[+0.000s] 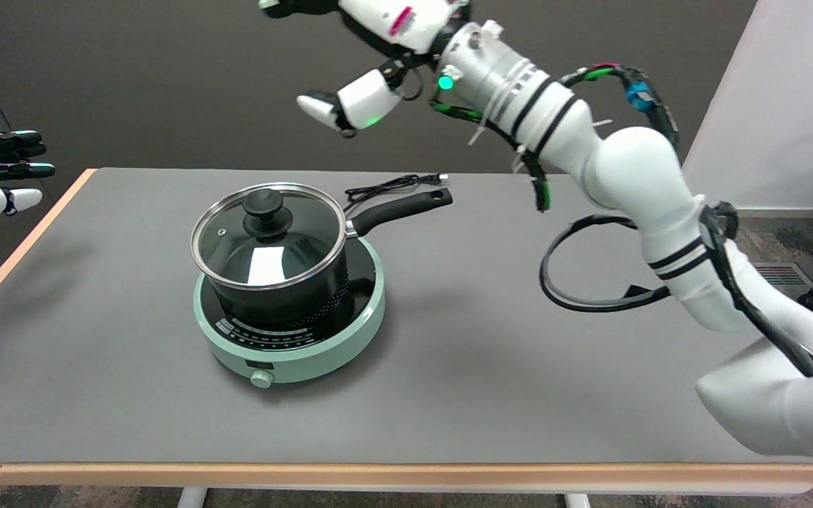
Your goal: Pick up the pot lid.
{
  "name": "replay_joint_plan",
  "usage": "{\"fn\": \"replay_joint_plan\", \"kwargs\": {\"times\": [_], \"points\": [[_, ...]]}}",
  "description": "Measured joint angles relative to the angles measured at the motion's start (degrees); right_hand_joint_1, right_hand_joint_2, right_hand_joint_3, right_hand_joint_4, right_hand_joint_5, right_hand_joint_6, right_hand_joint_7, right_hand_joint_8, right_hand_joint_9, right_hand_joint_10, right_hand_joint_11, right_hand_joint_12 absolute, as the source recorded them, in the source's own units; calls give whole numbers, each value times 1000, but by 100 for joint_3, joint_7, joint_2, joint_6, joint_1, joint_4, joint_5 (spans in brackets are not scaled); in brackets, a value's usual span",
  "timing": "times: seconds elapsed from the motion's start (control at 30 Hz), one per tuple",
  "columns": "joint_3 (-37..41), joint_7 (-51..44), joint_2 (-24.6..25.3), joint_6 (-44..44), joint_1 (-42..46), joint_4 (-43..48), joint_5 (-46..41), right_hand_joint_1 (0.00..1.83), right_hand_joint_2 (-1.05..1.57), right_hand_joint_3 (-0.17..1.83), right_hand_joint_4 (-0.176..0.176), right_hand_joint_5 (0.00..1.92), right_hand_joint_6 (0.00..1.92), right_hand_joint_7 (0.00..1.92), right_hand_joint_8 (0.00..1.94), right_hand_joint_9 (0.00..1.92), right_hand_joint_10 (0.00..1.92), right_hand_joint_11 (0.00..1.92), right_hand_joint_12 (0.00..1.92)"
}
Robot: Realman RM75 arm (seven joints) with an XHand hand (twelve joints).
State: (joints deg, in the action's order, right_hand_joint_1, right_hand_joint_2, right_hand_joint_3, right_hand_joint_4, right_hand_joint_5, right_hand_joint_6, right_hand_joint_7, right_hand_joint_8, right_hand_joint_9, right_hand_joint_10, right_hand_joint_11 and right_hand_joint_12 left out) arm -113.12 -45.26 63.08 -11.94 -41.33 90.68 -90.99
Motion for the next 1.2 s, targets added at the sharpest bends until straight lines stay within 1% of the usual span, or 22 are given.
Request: {"fn": "replay_joint_plan", "kwargs": {"times": [0.17, 0.33, 0.57, 0.7, 1.0, 1.07, 1.13, 1.2], "points": [[-416, -20, 171, 26, -262, -172, 5, 709, 491, 946, 125, 465, 202, 538, 170, 517, 308, 382, 748], [-779, -33, 358, 37, -485, -444, -187, 730, 500, 948, 135, 484, 213, 565, 173, 542, 324, 395, 766], [-1333, -43, 648, 43, -805, -951, -449, 781, 499, 961, 135, 483, 211, 575, 177, 555, 335, 399, 771], [-1645, -53, 796, 48, -963, -1240, -538, 853, 501, 976, 126, 472, 201, 607, 189, 579, 360, 406, 785], [-2157, -77, 962, 66, -1151, -1628, -605, 935, 501, 1001, 128, 486, 207, 622, 195, 605, 381, 423, 830], [-2237, -79, 965, 66, -1169, -1657, -579, 945, 503, 1002, 133, 497, 214, 629, 197, 612, 386, 428, 842], [-2299, -81, 957, 66, -1180, -1662, -542, 973, 509, 1011, 146, 525, 234, 634, 197, 623, 391, 436, 860], [-2360, -83, 935, 65, -1183, -1662, -493, 950, 541, 1027, 163, 542, 285, 641, 191, 614, 428, 443, 864]]}}
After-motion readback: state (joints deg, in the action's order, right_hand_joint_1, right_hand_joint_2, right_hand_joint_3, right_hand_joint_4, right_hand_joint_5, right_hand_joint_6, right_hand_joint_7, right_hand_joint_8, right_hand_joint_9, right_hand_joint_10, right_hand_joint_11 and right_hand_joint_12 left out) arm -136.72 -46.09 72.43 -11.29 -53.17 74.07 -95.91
